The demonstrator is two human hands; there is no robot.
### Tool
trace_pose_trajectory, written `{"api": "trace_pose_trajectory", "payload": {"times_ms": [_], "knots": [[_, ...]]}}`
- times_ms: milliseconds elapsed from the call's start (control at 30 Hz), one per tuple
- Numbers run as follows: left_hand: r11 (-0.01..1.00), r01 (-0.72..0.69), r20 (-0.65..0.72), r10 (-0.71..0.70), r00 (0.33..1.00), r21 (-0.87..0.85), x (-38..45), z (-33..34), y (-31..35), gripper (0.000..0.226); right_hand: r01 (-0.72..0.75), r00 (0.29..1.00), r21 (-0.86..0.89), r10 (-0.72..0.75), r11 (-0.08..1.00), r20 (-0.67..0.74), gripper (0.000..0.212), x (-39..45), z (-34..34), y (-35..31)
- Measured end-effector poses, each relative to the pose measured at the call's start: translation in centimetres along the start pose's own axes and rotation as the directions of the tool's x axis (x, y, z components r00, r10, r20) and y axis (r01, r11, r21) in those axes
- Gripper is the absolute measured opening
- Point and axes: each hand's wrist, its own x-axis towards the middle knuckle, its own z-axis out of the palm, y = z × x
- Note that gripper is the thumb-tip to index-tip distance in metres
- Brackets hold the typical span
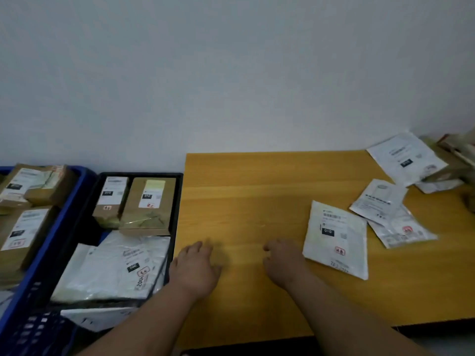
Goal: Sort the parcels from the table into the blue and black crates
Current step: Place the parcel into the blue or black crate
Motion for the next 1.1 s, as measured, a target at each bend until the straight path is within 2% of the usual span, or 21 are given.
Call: {"api": "trace_pose_trajectory", "payload": {"times_ms": [300, 400, 600, 700, 833, 900, 1033, 1100], "knots": [[0.985, -0.132, 0.081, 0.123, 0.989, 0.113, 2.2, 1.9, 6.4, 0.062, -0.328, 0.944, -0.032, 0.326, 0.944, -0.042, 0.038, -3.6, -0.9, 8.9], [0.974, -0.176, 0.121, 0.160, 0.980, 0.144, 3.2, 2.6, 8.1, 0.062, -0.414, 0.909, -0.056, 0.410, 0.908, -0.077, 0.046, -4.2, -1.2, 10.9], [0.959, -0.194, 0.182, 0.157, 0.971, 0.207, 4.6, 3.1, 10.9, 0.063, -0.462, 0.884, -0.039, 0.457, 0.886, -0.096, 0.064, -4.3, -2.0, 14.3], [0.963, -0.177, 0.183, 0.140, 0.973, 0.201, 5.9, 3.3, 13.4, 0.063, -0.479, 0.873, 0.046, 0.481, 0.877, -0.083, 0.067, -2.6, -3.4, 16.7], [0.986, -0.123, 0.270, 0.089, 0.959, 0.110, 6.9, 4.8, 17.5, 0.064, -0.482, 0.873, 0.104, 0.487, 0.870, -0.034, 0.078, -0.5, -4.3, 20.2], [0.993, -0.113, 0.296, 0.100, 0.950, 0.027, 7.4, 5.7, 19.9, 0.063, -0.464, 0.883, 0.112, 0.468, 0.879, -0.018, 0.077, 0.7, -4.6, 22.0], [0.945, 0.006, 0.321, 0.105, 0.941, -0.326, 7.8, 7.1, 23.6, 0.041, -0.344, 0.939, 0.071, 0.344, 0.936, 0.009, 0.072, 2.7, -4.4, 24.2], [0.891, 0.085, 0.313, 0.066, 0.947, -0.446, 8.0, 7.6, 24.5, 0.043, -0.296, 0.955, 0.033, 0.297, 0.954, 0.002, 0.076, 3.2, -4.1, 24.6]]}}
